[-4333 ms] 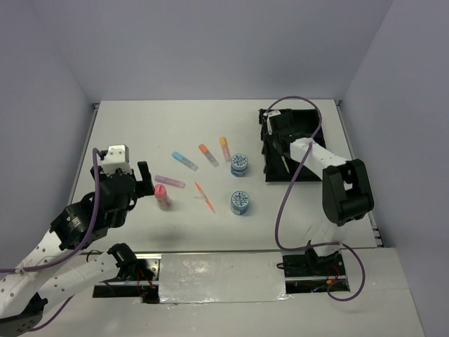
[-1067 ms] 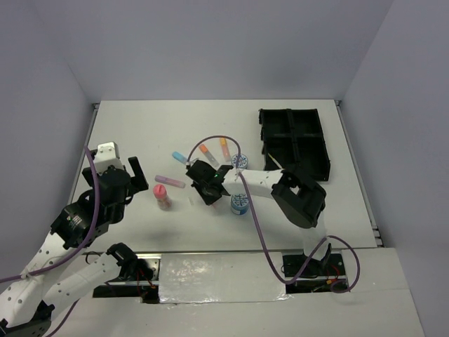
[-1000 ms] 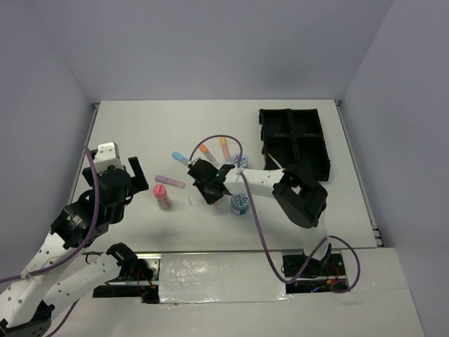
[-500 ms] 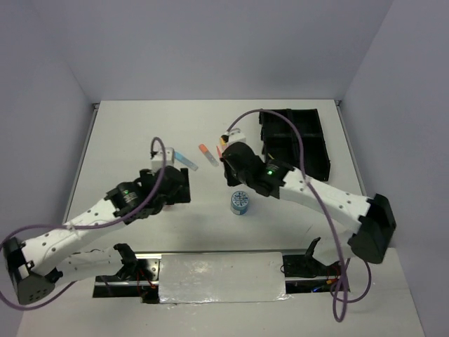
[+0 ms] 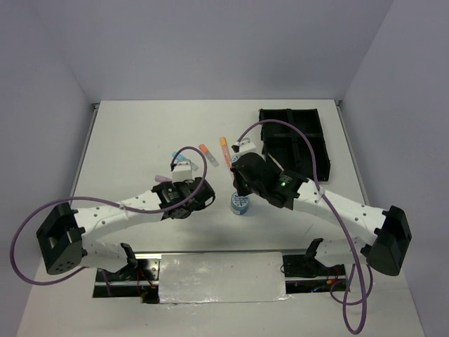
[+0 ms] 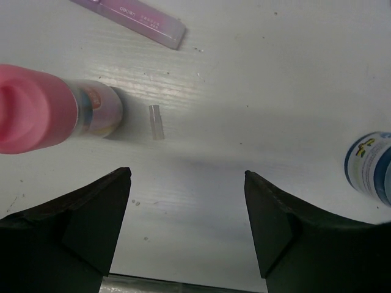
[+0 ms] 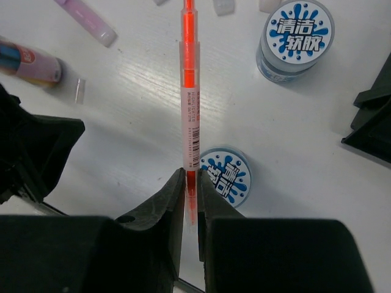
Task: Sort the stationery into containers
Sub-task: Close the pen cap on the pen.
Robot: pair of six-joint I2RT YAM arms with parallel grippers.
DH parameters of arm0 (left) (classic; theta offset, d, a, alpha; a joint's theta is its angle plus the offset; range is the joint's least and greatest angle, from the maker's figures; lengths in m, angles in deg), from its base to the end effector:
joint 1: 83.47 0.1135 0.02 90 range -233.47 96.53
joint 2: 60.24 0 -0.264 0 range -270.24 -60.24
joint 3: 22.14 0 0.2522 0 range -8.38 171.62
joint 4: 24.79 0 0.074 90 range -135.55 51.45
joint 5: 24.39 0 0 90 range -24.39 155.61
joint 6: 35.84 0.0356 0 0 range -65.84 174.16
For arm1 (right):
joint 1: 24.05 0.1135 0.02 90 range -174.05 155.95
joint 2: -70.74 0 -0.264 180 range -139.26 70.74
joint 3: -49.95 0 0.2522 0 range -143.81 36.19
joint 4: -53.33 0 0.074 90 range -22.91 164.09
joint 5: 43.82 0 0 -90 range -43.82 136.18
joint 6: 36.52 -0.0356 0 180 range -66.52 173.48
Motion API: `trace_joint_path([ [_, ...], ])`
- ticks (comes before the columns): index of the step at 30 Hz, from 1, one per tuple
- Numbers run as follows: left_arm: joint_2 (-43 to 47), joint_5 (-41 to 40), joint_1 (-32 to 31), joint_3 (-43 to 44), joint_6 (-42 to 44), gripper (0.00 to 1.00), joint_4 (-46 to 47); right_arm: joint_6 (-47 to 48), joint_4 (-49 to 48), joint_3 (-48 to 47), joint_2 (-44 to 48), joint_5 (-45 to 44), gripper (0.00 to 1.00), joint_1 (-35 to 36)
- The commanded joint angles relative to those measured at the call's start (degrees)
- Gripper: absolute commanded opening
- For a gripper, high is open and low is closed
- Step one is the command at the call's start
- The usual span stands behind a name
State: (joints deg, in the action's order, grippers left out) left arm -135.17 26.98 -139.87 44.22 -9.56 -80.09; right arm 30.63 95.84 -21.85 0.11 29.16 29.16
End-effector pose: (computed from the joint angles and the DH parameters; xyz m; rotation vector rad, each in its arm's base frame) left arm 0.1544 -0.1923 0.2394 -0.3395 2.3243 -0.0613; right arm 0.1675 0.2065 0.2963 -0.4473 2.2364 0.3657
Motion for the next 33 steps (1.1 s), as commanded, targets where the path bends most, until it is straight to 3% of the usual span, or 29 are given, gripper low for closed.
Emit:
trace_joint_path([
  [1, -2.74, -4.61, 0.24, -0.13, -4.39, 0.87, 2.78, 0.88, -2.21, 0.21, 2.08, 0.49, 0.0, 0.49],
  [13, -9.35, 0.75, 6.74, -5.84, -1.23, 0.81, 15.77, 2.28, -1.33, 0.82, 4.8, 0.05, 0.0, 0.58],
  [20, -13.83, 1.37, 8.5, -6.19, -1.05, 0.76, 17.63, 2.64, 0.86, 0.65, 9.02, -1.0, 0.0, 0.67],
  [30, -12.16, 1.63, 8.85, -9.44, -2.46, 0.72, 18.5, 3.25, 2.45, -0.14, 10.25, -2.06, 0.0, 0.67],
  [33, -12.51, 2.51, 9.03, -10.5, -2.11, 0.66, 19.82, 3.34, 2.36, -0.4, 9.64, -1.79, 0.0, 0.67],
])
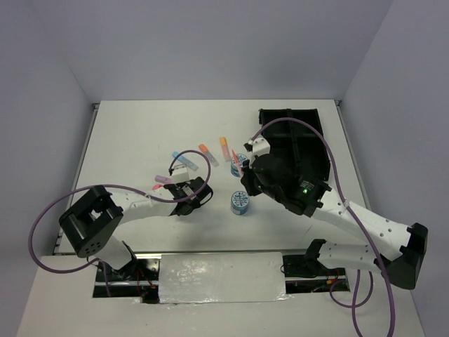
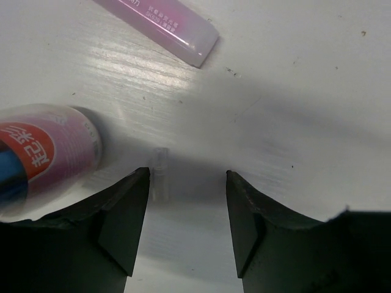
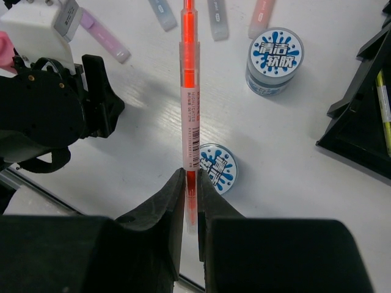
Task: Sort the stationery into containers
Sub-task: Close the pen cap on the pen.
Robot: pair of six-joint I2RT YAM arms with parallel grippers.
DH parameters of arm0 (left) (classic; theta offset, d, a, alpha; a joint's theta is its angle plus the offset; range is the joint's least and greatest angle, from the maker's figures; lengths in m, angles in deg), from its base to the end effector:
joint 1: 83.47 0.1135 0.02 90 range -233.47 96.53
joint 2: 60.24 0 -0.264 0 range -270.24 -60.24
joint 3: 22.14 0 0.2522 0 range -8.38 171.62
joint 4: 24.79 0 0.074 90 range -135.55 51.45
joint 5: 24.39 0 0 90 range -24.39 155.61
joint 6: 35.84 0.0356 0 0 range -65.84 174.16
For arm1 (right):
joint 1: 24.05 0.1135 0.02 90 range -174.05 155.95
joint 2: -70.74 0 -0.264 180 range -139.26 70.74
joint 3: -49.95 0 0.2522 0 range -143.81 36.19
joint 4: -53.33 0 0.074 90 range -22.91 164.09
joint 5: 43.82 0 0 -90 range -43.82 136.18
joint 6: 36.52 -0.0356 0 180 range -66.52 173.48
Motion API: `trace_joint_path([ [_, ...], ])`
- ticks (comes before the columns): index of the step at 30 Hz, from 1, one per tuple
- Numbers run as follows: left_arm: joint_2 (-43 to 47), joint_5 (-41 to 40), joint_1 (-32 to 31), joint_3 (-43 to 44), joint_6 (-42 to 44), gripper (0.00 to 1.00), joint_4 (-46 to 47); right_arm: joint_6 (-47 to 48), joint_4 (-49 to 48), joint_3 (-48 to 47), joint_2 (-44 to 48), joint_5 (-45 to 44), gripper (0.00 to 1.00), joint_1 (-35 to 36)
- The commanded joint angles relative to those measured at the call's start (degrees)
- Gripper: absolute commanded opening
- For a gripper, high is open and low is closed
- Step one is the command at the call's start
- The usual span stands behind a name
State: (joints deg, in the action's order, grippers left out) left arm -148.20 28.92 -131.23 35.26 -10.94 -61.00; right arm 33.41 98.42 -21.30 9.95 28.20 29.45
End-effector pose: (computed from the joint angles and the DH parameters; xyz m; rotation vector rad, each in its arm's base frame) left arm 0.1961 -0.1843 0.1549 -0.5222 2.3419 0.0290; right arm 0.1444 0.1767 0.3284 -0.4500 2.1225 0.4054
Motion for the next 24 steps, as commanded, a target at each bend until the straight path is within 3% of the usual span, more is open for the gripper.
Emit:
trace_joint_path([
  [1, 0.25, 0.74, 0.48, -1.62, -0.73, 0.65, 0.92, 0.56, -0.22, -1.04, -0.29, -0.83, 0.0, 0.3],
  [3, 0.07, 1.27, 0.4, -1.98, -0.73, 0.63, 1.45, 0.65, 0.04, -1.39, -0.29, -0.92, 0.0, 0.38],
  [11, -0.8, 2.94, 0.4, -3.21, -0.11, 0.35, 4.0, 0.74, 0.66, -1.83, 0.5, -1.71, 0.0, 0.38],
  [12, -1.07, 3.02, 0.4, -3.12, -0.03, 0.25, 4.09, 0.74, 0.92, -1.83, 0.59, -1.8, 0.0, 0.38],
  [14, -1.77, 3.64, 0.4, -2.86, 0.24, 0.15, 4.35, 0.65, 1.01, -1.83, 0.85, -1.97, 0.0, 0.38],
  [15, -2.03, 3.81, 0.4, -2.77, 0.24, 0.02, 4.53, 0.65, 0.92, -1.74, 1.03, -2.06, 0.0, 0.38],
  [21, -1.78, 7.15, 0.4, -2.59, 2.42, 0.0, 7.42, 0.48, -1.61, 0.45, 1.82, -0.13, 0.0, 0.12],
  [24, 5.32, 13.2, 0.31, -5.31, 8.82, 0.0, 17.3, -1.28, -6.69, 5.0, 4.36, 3.01, 0.0, -2.41],
])
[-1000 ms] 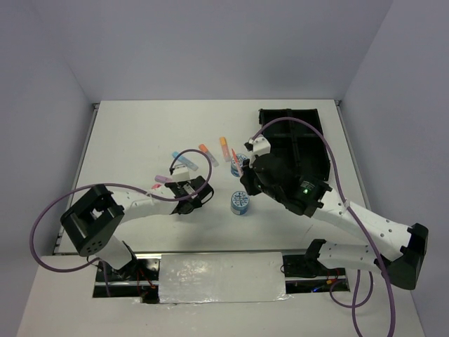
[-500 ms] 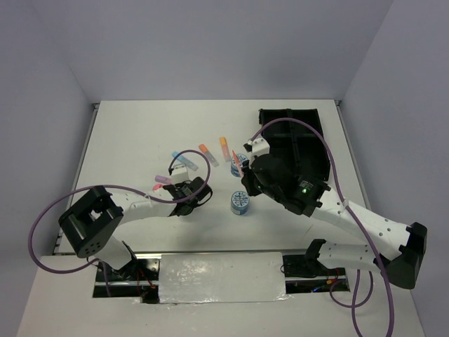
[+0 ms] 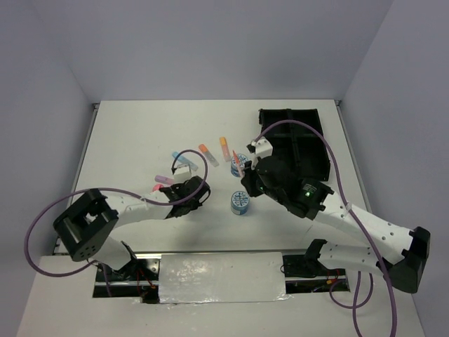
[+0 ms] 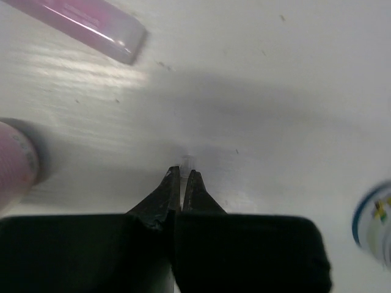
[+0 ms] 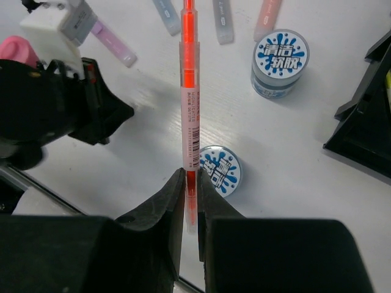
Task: Sort the stationery into containers
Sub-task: Close the pen cap on the pen.
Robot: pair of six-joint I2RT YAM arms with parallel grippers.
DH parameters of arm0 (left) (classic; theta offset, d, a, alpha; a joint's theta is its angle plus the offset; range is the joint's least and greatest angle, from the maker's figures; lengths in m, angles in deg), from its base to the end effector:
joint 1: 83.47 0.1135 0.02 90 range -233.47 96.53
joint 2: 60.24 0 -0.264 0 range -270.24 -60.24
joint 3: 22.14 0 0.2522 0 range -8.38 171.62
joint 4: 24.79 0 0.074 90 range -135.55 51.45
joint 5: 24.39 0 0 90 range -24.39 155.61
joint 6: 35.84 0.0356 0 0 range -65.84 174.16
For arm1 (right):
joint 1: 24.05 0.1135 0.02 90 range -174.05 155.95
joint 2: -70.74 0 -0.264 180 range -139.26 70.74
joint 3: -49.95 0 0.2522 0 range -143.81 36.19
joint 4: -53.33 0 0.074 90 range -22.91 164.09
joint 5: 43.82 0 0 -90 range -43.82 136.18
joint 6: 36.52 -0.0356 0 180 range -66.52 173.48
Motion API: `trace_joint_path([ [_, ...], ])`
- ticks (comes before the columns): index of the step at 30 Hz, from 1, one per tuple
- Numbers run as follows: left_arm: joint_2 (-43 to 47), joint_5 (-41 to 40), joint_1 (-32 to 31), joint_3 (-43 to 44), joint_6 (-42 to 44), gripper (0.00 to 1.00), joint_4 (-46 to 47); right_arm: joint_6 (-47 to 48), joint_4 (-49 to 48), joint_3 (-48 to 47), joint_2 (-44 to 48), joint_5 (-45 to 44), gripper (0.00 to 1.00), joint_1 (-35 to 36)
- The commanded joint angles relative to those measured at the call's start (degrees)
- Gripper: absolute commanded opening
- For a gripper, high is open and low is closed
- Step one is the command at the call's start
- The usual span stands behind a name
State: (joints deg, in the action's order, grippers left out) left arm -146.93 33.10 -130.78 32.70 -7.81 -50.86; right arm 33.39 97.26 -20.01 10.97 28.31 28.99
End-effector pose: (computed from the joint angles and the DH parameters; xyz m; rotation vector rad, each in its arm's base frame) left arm 0.2000 -0.1886 0.1558 -0.4981 2.3193 -0.1554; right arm 0.1440 0.1732 0.3263 -0.4361 2.1116 0.4130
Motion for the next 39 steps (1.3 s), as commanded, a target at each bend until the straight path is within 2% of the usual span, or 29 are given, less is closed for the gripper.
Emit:
trace_joint_path([
  [1, 9.47, 10.87, -0.24, -4.76, 7.12, 0.0, 10.0, -1.96, -7.04, 5.13, 4.21, 5.1, 0.0, -3.19],
  [5, 23.04, 15.28, -0.15, -6.54, 11.69, 0.0, 16.53, -4.68, -12.49, 12.24, 7.11, 9.6, 0.0, -4.96],
  [6, 28.02, 15.89, -0.15, -6.37, 13.79, 0.0, 18.1, -5.91, -15.29, 13.3, 7.56, 12.39, 0.0, -4.96],
  [8, 30.36, 16.69, -0.15, -5.93, 15.39, 0.0, 18.91, -6.79, -19.86, 17.59, 9.83, 16.09, 0.0, -4.26],
  [9, 36.19, 17.21, -0.06, -5.49, 16.61, 0.0, 20.47, -7.93, -25.81, 19.36, 10.72, 20.46, 0.0, -3.82],
  [11, 39.13, 17.66, 0.02, -5.05, 17.76, 0.0, 21.71, -9.51, -35.82, 24.37, 13.17, 24.44, 0.0, -2.77],
  [15, 45.02, 20.72, 0.29, -6.0, 18.29, 0.0, 27.07, -13.03, -43.44, 27.64, 15.03, 23.42, 0.0, 1.62],
  [18, 47.84, 22.48, 0.37, -8.29, 19.43, 0.0, 33.92, -13.39, -45.11, 27.55, 14.95, 19.81, 0.0, 5.05],
  [24, 49.6, 23.46, 0.38, -10.4, 19.09, 0.0, 40.17, -14.01, -52.66, 28.7, 13.63, 20.16, 0.0, 9.71],
  [30, 51.01, 23.29, 0.38, -13.39, 17.59, 0.0, 46.76, -14.88, -52.85, 27.2, 10.29, 15.52, 0.0, 12.79],
  [39, 52.16, 22.32, 0.38, -13.22, 18.47, 0.0, 47.65, -15.59, -55.49, 25.8, 7.83, 12.77, 0.0, 15.87],
])
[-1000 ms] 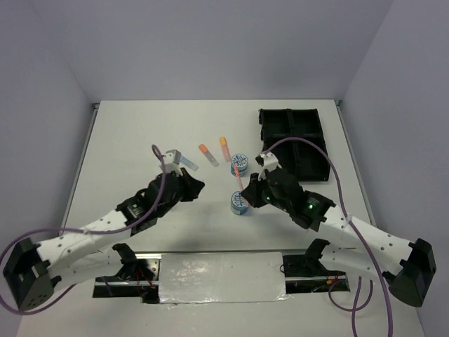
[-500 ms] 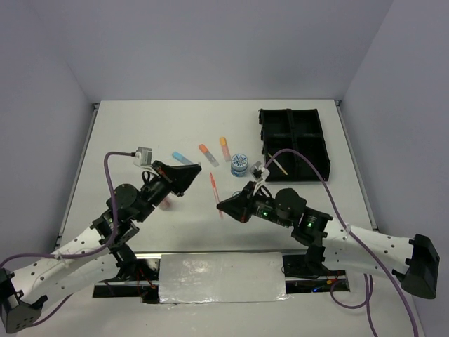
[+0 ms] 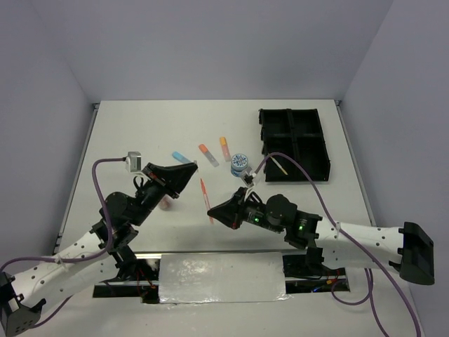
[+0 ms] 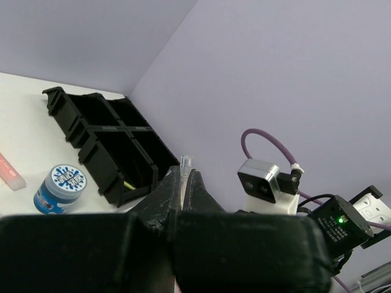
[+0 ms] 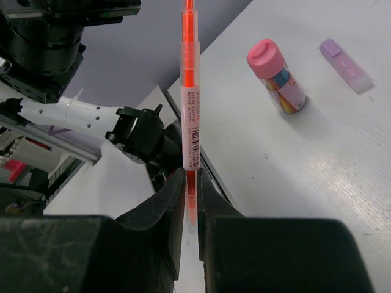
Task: Sort the stationery into containers
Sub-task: Close the pen cap on the pen.
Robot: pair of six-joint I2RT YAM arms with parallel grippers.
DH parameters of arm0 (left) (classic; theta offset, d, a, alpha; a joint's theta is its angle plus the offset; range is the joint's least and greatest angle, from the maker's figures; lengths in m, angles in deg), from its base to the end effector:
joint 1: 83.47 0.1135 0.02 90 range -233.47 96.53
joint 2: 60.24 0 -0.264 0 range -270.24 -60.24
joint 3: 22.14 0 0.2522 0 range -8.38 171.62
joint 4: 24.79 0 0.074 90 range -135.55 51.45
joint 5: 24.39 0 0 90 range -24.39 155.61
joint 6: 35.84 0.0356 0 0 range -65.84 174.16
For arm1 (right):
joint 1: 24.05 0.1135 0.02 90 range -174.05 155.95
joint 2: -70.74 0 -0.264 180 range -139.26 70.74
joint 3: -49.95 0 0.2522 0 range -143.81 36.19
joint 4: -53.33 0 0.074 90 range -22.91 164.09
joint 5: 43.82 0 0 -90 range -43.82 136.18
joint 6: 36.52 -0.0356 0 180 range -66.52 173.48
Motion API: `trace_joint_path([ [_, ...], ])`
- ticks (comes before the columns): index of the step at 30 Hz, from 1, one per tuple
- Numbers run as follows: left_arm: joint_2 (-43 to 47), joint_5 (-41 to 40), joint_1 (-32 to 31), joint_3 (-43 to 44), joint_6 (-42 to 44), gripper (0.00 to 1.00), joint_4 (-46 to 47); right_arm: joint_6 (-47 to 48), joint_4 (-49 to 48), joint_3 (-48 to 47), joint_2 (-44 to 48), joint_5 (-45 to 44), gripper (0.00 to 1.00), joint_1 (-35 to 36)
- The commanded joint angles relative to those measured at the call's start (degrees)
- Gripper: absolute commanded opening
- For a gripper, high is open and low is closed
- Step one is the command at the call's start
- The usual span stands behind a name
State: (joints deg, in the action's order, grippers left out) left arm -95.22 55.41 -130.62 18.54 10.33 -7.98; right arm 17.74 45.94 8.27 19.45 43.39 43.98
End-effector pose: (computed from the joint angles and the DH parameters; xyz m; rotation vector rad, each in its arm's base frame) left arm 0.1103 -0.1096 0.3316 -0.1333 1.2788 -1.2807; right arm 0.0813 0.1969 0.2732 -0.4570 1.7293 1.3265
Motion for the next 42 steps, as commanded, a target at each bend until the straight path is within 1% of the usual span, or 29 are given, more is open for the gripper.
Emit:
trace_joint_path([
  [1, 0.53, 0.0, 0.22, 0.86, 0.24, 0.0, 4.77, 0.15, -3.82, -3.18, -1.18, -2.4, 0.0, 0.88],
  [8, 1.14, -0.35, 0.22, -0.02, -0.11, 0.0, 4.59, 1.03, -3.38, -4.77, -2.41, -3.8, 0.0, 0.88],
  [20, -0.79, -1.76, 0.22, 0.15, -0.11, 0.0, 3.89, 2.08, -2.5, -6.09, -3.03, -2.22, 0.0, 1.05],
  [24, -1.58, -1.41, 0.22, 0.94, -0.02, 0.0, 3.44, 2.44, -2.5, -6.09, -2.94, -1.52, 0.0, 1.05],
  [30, -1.76, -0.27, 0.22, 0.59, -0.9, 0.0, 4.06, 2.7, -2.15, -6.0, -2.06, -3.19, 0.0, 1.14],
  [33, -1.23, -0.26, 0.22, 0.24, -1.34, 0.0, 4.15, 3.31, 0.31, -7.06, -2.06, -4.33, 0.0, 1.14],
  [42, -0.7, -0.09, 0.22, 0.94, -0.99, 0.0, 3.27, 2.96, -0.12, -6.62, -2.5, -4.07, 0.0, 1.14],
])
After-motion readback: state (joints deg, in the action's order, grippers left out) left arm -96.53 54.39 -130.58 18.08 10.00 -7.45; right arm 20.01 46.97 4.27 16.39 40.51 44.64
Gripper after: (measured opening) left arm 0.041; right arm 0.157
